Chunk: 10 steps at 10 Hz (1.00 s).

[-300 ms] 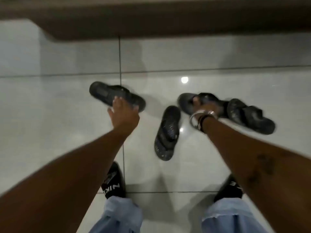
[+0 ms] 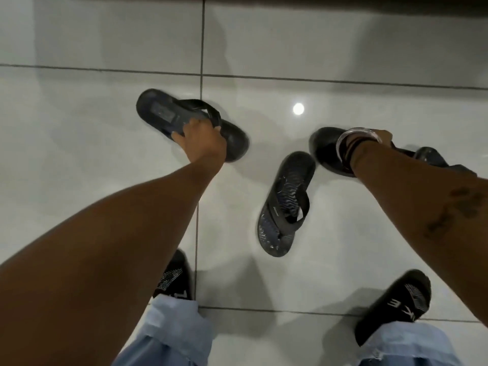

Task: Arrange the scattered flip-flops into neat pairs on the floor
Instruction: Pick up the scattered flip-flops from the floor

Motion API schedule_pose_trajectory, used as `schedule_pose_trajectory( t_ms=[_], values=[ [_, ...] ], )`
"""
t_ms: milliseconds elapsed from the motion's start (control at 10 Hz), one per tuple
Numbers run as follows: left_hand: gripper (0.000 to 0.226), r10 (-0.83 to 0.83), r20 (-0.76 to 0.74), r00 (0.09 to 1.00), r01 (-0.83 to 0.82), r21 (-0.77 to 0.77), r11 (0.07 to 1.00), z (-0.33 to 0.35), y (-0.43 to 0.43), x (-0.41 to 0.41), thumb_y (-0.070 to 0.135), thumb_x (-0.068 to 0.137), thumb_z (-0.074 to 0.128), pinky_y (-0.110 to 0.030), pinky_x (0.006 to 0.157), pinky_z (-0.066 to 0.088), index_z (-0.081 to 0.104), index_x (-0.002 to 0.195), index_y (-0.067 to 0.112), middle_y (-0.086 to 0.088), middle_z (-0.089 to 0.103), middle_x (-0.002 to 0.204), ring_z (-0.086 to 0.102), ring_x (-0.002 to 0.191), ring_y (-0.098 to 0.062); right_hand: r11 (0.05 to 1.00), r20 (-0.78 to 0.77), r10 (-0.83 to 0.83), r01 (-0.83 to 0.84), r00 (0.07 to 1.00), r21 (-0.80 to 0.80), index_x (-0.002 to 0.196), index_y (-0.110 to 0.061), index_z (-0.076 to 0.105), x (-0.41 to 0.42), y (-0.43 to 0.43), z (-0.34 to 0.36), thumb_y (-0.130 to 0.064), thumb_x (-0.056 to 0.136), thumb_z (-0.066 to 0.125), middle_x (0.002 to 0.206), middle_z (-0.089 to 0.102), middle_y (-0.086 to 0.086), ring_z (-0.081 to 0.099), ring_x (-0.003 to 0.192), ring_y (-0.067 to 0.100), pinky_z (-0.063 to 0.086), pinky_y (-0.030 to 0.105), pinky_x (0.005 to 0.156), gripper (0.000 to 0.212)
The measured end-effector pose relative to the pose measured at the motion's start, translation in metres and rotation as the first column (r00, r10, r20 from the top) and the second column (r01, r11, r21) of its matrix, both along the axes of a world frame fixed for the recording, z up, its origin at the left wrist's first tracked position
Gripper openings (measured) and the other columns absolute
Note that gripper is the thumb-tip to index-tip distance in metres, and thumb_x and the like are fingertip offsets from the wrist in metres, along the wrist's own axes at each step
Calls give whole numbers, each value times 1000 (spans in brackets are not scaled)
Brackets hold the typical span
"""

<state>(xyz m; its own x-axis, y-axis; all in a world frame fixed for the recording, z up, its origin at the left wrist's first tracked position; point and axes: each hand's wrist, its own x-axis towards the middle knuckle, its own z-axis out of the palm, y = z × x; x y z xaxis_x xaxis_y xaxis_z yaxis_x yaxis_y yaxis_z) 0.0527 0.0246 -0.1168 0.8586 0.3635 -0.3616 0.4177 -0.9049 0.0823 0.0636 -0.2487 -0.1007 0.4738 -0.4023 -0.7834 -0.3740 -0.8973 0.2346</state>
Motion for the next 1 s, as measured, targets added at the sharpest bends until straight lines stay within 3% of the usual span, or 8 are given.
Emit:
schedule_pose_trajectory(
  t_ms=[100,200,300,400,700,800,900,1000],
  values=[
    [18,-34,53,998,40,-124,992,3,19,6,24,92,58,-45,102,30,69,103,15,-11,69,107,57,107,-31,992,217,-64,38,974,122,138,-11,49,1,11,1,-36,99,46,145,48,8,42,135,28,35,38,103,46],
    [17,-207,12,978,205,-201,958,10,55,-1,24,90,59,-45,102,31,69,103,19,-10,66,112,51,113,-33,947,498,-313,229,808,224,119,-12,65,0,44,12,-25,93,53,125,63,13,57,117,32,44,40,93,31],
    [15,-362,-71,930,340,-214,916,20,93,-9,27,91,57,-48,106,27,68,100,22,-5,67,111,50,114,-28,957,616,-41,-145,787,249,104,-21,72,-15,103,26,-22,87,60,115,66,7,55,113,29,39,44,99,20],
    [16,-463,-174,869,427,-208,880,24,120,-22,27,94,56,-52,111,17,71,96,22,-1,70,110,49,117,-26,842,559,175,-418,810,341,101,-23,70,-30,165,21,-22,85,60,112,66,2,53,112,26,35,44,99,19],
    [20,-478,-29,878,469,-148,871,29,123,-51,25,95,53,-60,113,14,70,103,19,-8,69,115,50,122,-32,767,463,327,-518,824,380,108,-23,68,-64,231,3,-21,83,62,118,63,0,49,118,26,29,49,107,26],
    [23,-449,86,889,456,-78,887,44,108,-64,27,98,45,-61,112,19,64,106,16,-14,63,117,51,118,-34,736,603,198,-523,773,429,113,-20,64,-74,205,17,-25,85,59,126,56,2,49,119,25,25,47,108,29],
    [24,-449,179,875,468,-76,881,64,60,-76,27,94,40,-57,106,29,58,106,18,-12,61,113,53,109,-32,806,706,4,-420,708,416,106,-17,69,-80,149,40,-23,81,60,125,61,7,55,114,27,31,48,101,27],
    [27,-728,217,651,751,-41,659,72,-12,-92,20,90,50,-53,97,38,64,112,13,-14,65,115,59,105,-34,878,670,30,-340,742,337,115,-14,67,-91,52,55,-16,75,55,137,55,14,49,127,30,28,49,107,42]
  ],
)
